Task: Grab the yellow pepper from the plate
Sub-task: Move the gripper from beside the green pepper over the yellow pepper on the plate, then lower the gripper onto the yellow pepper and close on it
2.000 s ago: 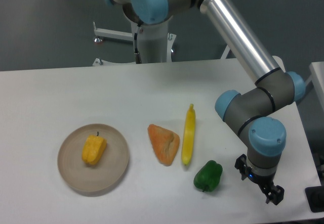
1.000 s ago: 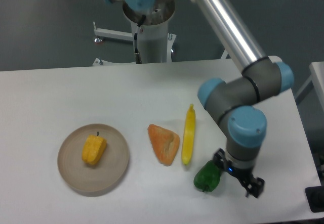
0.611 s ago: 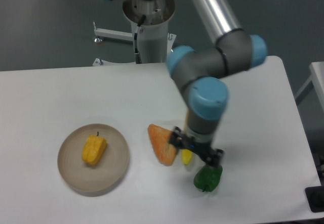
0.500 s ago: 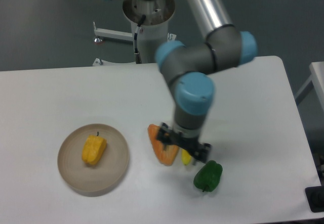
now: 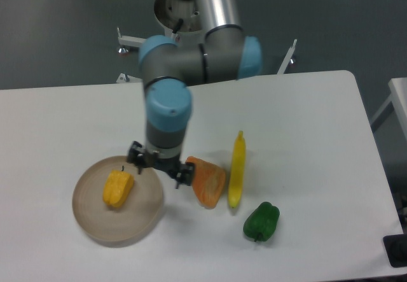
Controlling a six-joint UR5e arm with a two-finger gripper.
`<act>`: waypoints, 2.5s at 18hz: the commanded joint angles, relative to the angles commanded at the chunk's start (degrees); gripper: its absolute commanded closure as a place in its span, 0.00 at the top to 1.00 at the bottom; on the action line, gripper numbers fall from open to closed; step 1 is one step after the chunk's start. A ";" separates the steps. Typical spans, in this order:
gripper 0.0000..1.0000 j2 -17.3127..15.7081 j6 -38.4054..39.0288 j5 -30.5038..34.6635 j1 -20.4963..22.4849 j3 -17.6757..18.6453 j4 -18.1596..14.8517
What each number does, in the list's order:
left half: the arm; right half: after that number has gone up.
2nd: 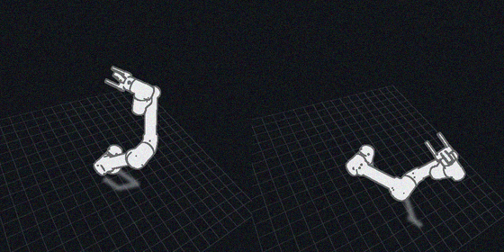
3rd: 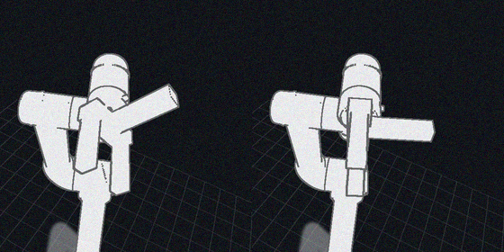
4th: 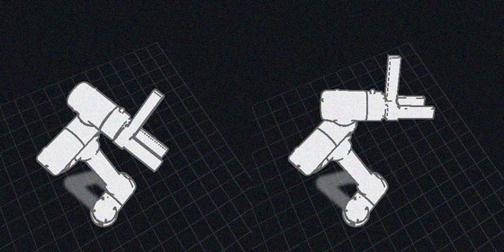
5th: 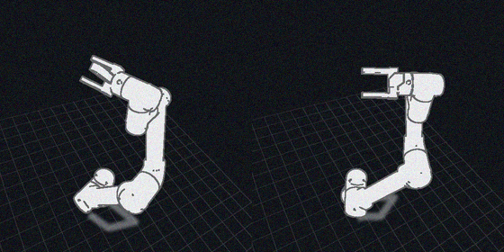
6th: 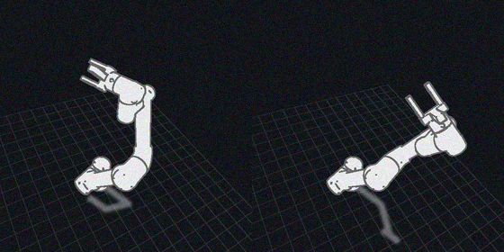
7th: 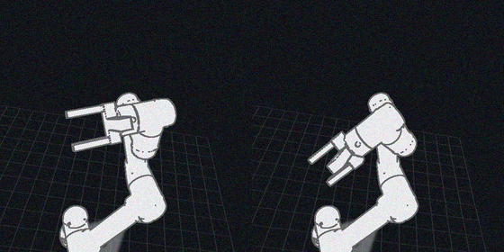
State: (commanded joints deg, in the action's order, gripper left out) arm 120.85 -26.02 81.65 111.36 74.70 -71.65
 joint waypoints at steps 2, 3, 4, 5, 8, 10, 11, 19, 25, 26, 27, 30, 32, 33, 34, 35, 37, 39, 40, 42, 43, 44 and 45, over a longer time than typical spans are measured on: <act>1.00 0.00 0.79 0.26 -1.49 2.02 2.99; 1.00 0.00 0.88 0.44 -1.76 2.99 3.87; 1.00 0.00 0.88 0.53 -2.02 3.87 4.14; 1.00 -0.09 0.88 0.53 -2.11 4.31 4.15; 1.00 0.00 0.80 0.53 -3.51 5.11 4.15; 1.00 0.18 0.88 0.53 -3.69 5.54 4.23; 1.00 0.18 0.80 0.53 -3.69 5.81 4.23; 1.00 1.06 0.80 0.62 -4.92 6.34 5.46; 1.00 1.67 0.62 0.62 -5.01 6.16 5.99; 0.96 1.67 0.62 0.62 -5.01 6.16 5.99; 0.92 1.58 0.62 0.62 -5.10 6.25 6.08; 0.87 1.67 0.62 0.62 -5.10 6.25 6.08; 0.78 1.67 0.53 0.62 -5.10 6.25 6.08; 0.73 1.67 0.53 0.62 -5.10 6.25 6.17; 0.69 1.67 0.53 0.62 -5.10 6.25 6.17; 0.66 1.58 0.53 0.62 -5.10 6.34 6.17; 0.60 1.50 0.53 0.62 -5.10 6.34 6.17; 0.56 1.41 0.53 0.62 -5.10 6.34 6.17; 0.55 1.32 0.53 0.62 -5.10 6.34 6.08; 0.47 1.14 0.36 0.62 -5.10 6.25 6.08; 0.47 1.06 0.36 0.62 -5.10 6.16 6.08; 0.47 0.97 0.36 0.62 -5.01 6.16 5.99; 0.47 0.88 0.27 0.53 -5.01 6.08 5.99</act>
State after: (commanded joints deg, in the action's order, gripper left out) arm 121.73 -25.75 82.18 106.35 80.77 -65.65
